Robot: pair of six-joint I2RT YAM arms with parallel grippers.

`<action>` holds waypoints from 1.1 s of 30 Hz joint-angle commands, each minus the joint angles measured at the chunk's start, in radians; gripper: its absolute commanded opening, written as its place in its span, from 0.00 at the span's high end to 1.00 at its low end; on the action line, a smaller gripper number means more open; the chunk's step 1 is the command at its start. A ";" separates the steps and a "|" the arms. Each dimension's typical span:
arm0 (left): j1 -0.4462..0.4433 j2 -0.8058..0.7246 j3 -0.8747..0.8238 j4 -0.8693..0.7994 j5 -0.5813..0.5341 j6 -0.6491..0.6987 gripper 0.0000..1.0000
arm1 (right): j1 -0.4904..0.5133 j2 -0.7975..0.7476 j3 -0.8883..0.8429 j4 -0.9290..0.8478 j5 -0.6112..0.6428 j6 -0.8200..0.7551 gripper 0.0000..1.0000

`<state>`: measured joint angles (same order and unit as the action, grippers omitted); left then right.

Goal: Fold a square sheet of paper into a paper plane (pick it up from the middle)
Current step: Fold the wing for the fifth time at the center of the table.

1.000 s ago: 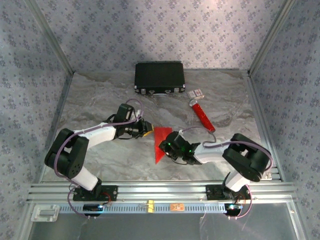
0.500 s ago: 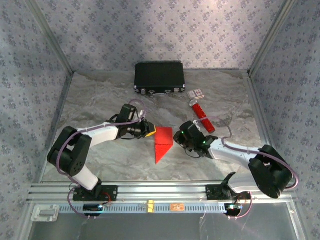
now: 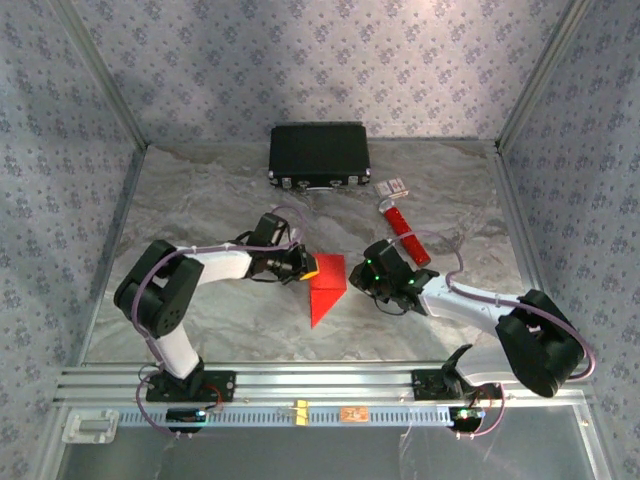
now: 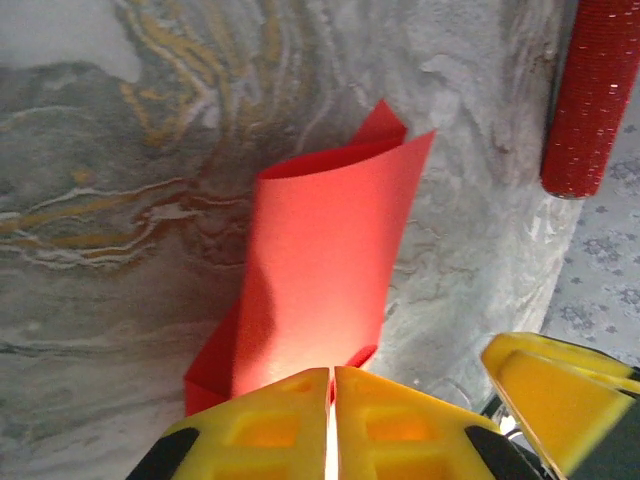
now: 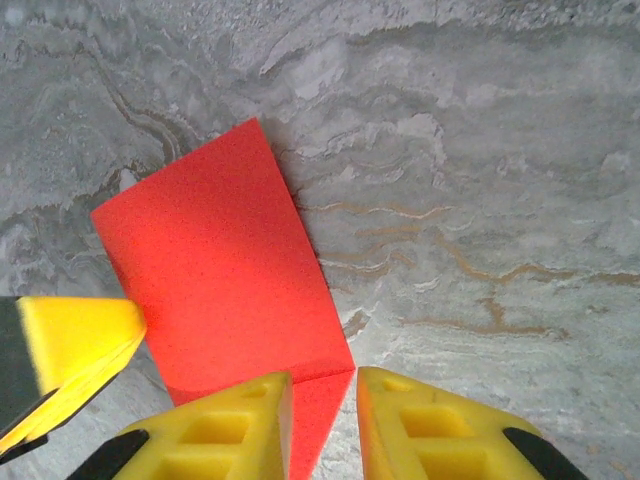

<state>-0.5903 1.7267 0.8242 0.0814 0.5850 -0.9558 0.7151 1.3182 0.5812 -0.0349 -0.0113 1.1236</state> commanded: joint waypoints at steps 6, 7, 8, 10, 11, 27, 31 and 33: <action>0.000 0.051 0.033 0.005 -0.008 0.012 0.91 | -0.009 0.041 -0.004 0.039 -0.089 -0.069 0.74; 0.000 0.060 0.033 0.005 -0.012 0.014 0.91 | -0.011 0.050 -0.004 0.055 -0.104 -0.069 0.73; 0.000 0.068 0.028 0.001 -0.016 0.018 0.91 | -0.012 0.059 -0.005 0.070 -0.120 -0.070 0.72; 0.001 0.080 0.019 -0.007 -0.024 0.024 0.91 | -0.015 0.081 -0.002 0.091 -0.146 -0.071 0.70; 0.001 0.083 0.010 -0.007 -0.029 0.027 0.91 | -0.017 0.090 -0.002 0.104 -0.159 -0.072 0.68; 0.049 0.099 -0.124 0.088 -0.006 0.023 0.92 | -0.063 0.217 0.011 0.183 -0.291 -0.084 0.58; 0.051 0.102 -0.124 0.091 0.003 0.028 0.92 | -0.071 0.247 0.075 0.105 -0.275 -0.146 0.58; 0.051 0.102 -0.123 0.093 0.004 0.028 0.92 | -0.079 0.258 0.098 0.084 -0.262 -0.171 0.58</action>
<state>-0.5560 1.8011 0.7361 0.2630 0.6319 -0.9401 0.6460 1.5425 0.6292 0.0784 -0.2932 1.0191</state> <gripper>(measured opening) 0.080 0.420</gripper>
